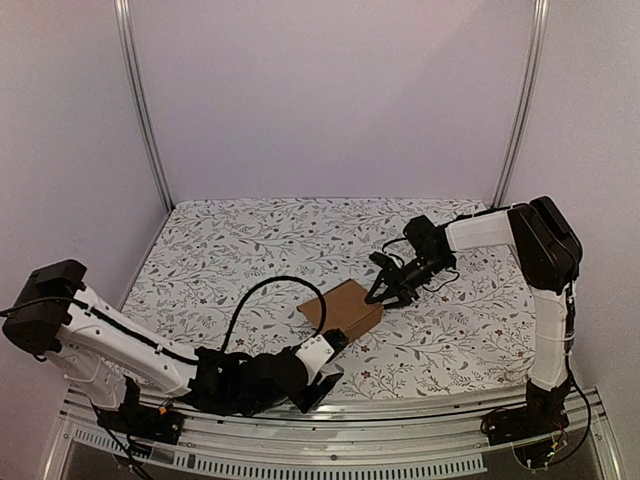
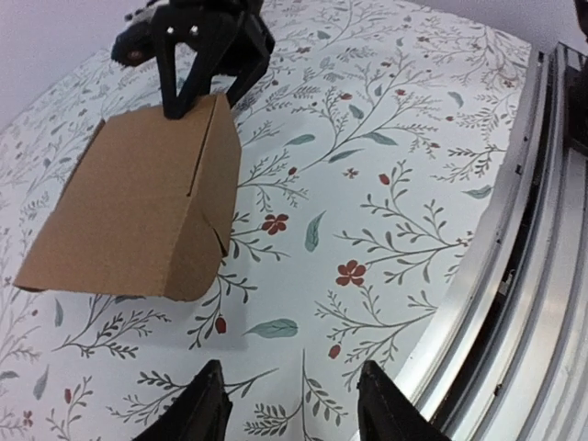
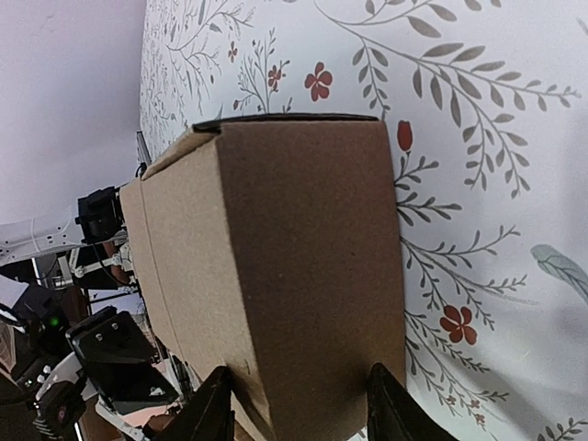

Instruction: Fold the paper box

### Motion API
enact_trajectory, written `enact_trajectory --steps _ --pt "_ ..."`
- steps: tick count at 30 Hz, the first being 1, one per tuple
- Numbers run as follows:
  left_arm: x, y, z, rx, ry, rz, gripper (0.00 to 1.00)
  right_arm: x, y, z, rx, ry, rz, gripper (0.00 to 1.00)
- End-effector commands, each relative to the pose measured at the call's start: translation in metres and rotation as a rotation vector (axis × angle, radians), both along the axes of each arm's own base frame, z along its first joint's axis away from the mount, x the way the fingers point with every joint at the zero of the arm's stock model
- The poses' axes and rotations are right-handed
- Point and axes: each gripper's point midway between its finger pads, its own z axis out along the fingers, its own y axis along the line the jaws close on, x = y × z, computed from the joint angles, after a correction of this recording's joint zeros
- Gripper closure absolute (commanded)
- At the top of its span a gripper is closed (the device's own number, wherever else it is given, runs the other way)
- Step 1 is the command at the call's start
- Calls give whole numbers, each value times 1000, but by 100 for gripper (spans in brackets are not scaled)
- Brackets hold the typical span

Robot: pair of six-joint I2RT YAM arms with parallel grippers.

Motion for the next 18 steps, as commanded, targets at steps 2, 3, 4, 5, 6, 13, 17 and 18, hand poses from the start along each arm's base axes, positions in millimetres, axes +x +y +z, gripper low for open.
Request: enact_trajectory --steps 2,3,4,5,6,13,17,18 --pt "21 22 57 127 -134 13 40 0 -16 -30 -78 33 -26 52" --pt "30 21 65 134 -140 13 38 0 -16 -29 -80 27 -25 52" --pt "44 22 70 153 -134 29 34 1 -17 -27 -80 16 -25 52" --pt "53 22 70 170 -112 22 32 2 -17 -26 -84 7 -23 52" --pt "63 20 71 182 -89 16 31 3 -17 -25 -86 -2 -23 52" --pt "83 5 52 320 -43 -129 30 4 -18 -23 -94 -24 -16 51" --pt "77 0 32 383 1 -210 30 4 -18 -24 -94 -19 -14 51" --pt "76 -1 27 398 15 -220 31 4 -18 -24 -94 -19 -13 51"
